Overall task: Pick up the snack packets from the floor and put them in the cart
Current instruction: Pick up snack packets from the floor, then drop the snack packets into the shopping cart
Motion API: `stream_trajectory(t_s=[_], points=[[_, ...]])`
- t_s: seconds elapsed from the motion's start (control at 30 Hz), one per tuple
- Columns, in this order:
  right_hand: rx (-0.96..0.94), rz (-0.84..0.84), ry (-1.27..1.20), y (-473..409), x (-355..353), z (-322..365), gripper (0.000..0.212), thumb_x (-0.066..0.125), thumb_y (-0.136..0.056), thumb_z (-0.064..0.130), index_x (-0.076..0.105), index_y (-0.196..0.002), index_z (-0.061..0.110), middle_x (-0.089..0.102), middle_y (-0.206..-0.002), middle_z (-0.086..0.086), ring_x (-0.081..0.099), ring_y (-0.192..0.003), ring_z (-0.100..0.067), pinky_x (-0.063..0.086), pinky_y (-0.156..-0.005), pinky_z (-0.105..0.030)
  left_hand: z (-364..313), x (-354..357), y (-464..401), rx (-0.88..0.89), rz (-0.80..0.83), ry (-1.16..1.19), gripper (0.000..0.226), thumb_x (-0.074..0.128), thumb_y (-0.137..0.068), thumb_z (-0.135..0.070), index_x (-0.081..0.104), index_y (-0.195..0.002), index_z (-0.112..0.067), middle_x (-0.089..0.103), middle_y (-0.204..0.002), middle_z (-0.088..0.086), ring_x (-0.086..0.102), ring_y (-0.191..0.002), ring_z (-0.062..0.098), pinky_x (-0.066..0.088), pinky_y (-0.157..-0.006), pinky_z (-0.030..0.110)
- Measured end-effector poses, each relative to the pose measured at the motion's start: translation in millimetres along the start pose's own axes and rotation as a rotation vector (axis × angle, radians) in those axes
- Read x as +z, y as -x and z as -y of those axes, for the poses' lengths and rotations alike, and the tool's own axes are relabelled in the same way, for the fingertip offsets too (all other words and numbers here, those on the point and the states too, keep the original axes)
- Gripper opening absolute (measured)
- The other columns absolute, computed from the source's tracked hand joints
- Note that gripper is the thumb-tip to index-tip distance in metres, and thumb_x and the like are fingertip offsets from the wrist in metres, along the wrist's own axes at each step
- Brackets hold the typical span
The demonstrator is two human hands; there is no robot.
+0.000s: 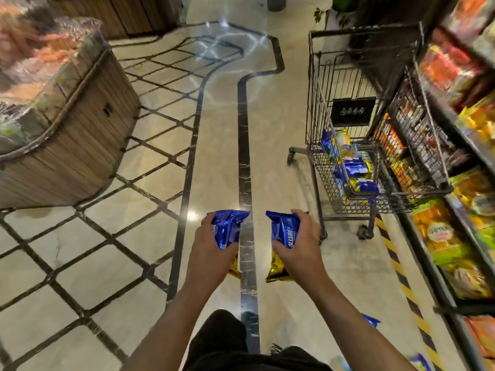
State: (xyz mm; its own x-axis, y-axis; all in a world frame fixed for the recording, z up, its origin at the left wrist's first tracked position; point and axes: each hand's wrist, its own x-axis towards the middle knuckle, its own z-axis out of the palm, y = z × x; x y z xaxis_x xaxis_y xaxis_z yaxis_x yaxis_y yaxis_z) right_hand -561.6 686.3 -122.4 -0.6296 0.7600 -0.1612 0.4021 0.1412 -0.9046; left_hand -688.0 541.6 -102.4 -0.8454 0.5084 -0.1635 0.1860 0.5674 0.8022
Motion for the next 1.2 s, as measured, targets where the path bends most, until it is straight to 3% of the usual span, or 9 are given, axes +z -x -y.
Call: stream_trajectory(t_s=[0.07, 0.23, 0.4, 0.53, 0.6, 0.77, 0.97, 1.1, 1.2], points=[[0.026, -0.034, 0.003, -17.2, -8.9, -5.8, 0.070, 0.074, -0.079, 0.009, 0.037, -0.135, 0.030, 0.030, -0.123, 0.003, 0.043, -0.099, 0.020, 0.038, -0.070, 0.004, -11.4, 11.9, -22.3, -0.003, 0.024, -0.007, 0.074, 0.074, -0.081, -0.018, 0.034, -0.141, -0.033, 0.047, -0.126, -0.010, 0.054, -0.110, 0.010, 0.052, -0.090, 0.029], [0.112, -0.139, 0.016, -63.4, -17.2, -15.7, 0.069, 0.075, -0.077, 0.013, 0.037, -0.129, 0.038, 0.031, -0.125, 0.004, 0.052, -0.097, 0.001, 0.041, -0.070, 0.000, -31.2, 44.0, -86.5, 0.025, 0.135, 0.001, 0.076, 0.074, -0.081, -0.016, 0.033, -0.141, -0.037, 0.049, -0.126, -0.012, 0.054, -0.106, 0.006, 0.051, -0.085, 0.025], [0.169, -0.245, 0.053, -126.2, -23.7, -13.8, 0.067, 0.077, -0.077, 0.015, 0.038, -0.126, 0.037, 0.031, -0.126, 0.004, 0.052, -0.102, -0.006, 0.044, -0.083, -0.013, -48.2, 72.7, -162.9, 0.101, 0.265, -0.004, 0.073, 0.073, -0.080, -0.014, 0.036, -0.138, -0.037, 0.051, -0.127, -0.011, 0.057, -0.107, 0.008, 0.054, -0.088, 0.029], [0.200, -0.304, 0.117, -173.7, -25.6, -6.8, 0.062, 0.076, -0.077, 0.016, 0.041, -0.127, 0.030, 0.035, -0.128, 0.001, 0.038, -0.100, 0.023, 0.037, -0.073, 0.001, -67.2, 83.1, -220.6, 0.180, 0.378, -0.009, 0.070, 0.072, -0.078, -0.012, 0.033, -0.113, -0.058, 0.053, -0.112, -0.016, 0.058, -0.093, 0.001, 0.049, -0.073, 0.020], [0.231, -0.346, 0.123, -197.8, -21.4, -2.1, 0.063, 0.076, -0.075, 0.015, 0.042, -0.128, 0.028, 0.037, -0.127, -0.001, 0.034, -0.098, 0.029, 0.035, -0.072, 0.004, -72.5, 86.0, -249.7, 0.194, 0.427, -0.031, 0.070, 0.072, -0.077, -0.013, 0.034, -0.120, -0.054, 0.055, -0.115, -0.014, 0.058, -0.095, 0.003, 0.049, -0.075, 0.020], [0.302, -0.428, 0.051, -254.0, -9.2, 17.4, 0.069, 0.077, -0.073, 0.012, 0.039, -0.127, 0.033, 0.034, -0.124, 0.001, 0.045, -0.096, 0.009, 0.040, -0.070, -0.001, -94.2, 103.6, -318.4, 0.276, 0.579, -0.119, 0.077, 0.072, -0.077, -0.023, 0.033, -0.141, -0.038, 0.049, -0.129, -0.012, 0.055, -0.104, 0.004, 0.046, -0.083, 0.022], [0.349, -0.612, -0.003, -287.7, -29.6, 19.8, 0.070, 0.079, -0.075, 0.011, 0.036, -0.124, 0.037, 0.032, -0.123, 0.004, 0.046, -0.093, 0.010, 0.039, -0.069, 0.002, -137.0, 130.8, -357.3, 0.383, 0.635, -0.090, 0.083, 0.070, -0.076, -0.015, 0.025, -0.102, -0.080, 0.047, -0.105, -0.031, 0.049, -0.097, -0.014, 0.036, -0.070, 0.007], [0.392, -0.678, -0.023, -305.6, -59.4, 6.6, 0.069, 0.078, -0.076, 0.009, 0.038, -0.128, 0.031, 0.032, -0.122, 0.003, 0.048, -0.093, 0.004, 0.039, -0.069, 0.002, -159.6, 161.4, -372.9, 0.390, 0.677, -0.096, 0.076, 0.070, -0.073, -0.016, 0.027, -0.109, -0.067, 0.049, -0.110, -0.020, 0.056, -0.098, 0.003, 0.050, -0.078, 0.024], [0.421, -0.753, -0.052, -320.2, -86.6, -5.5, 0.069, 0.079, -0.075, 0.009, 0.040, -0.128, 0.030, 0.034, -0.123, 0.001, 0.047, -0.098, -0.012, 0.041, -0.077, -0.010, -179.5, 182.5, -380.3, 0.424, 0.693, -0.102, 0.076, 0.070, -0.071, -0.017, 0.027, -0.115, -0.062, 0.052, -0.113, -0.016, 0.058, -0.099, 0.010, 0.054, -0.081, 0.032]])
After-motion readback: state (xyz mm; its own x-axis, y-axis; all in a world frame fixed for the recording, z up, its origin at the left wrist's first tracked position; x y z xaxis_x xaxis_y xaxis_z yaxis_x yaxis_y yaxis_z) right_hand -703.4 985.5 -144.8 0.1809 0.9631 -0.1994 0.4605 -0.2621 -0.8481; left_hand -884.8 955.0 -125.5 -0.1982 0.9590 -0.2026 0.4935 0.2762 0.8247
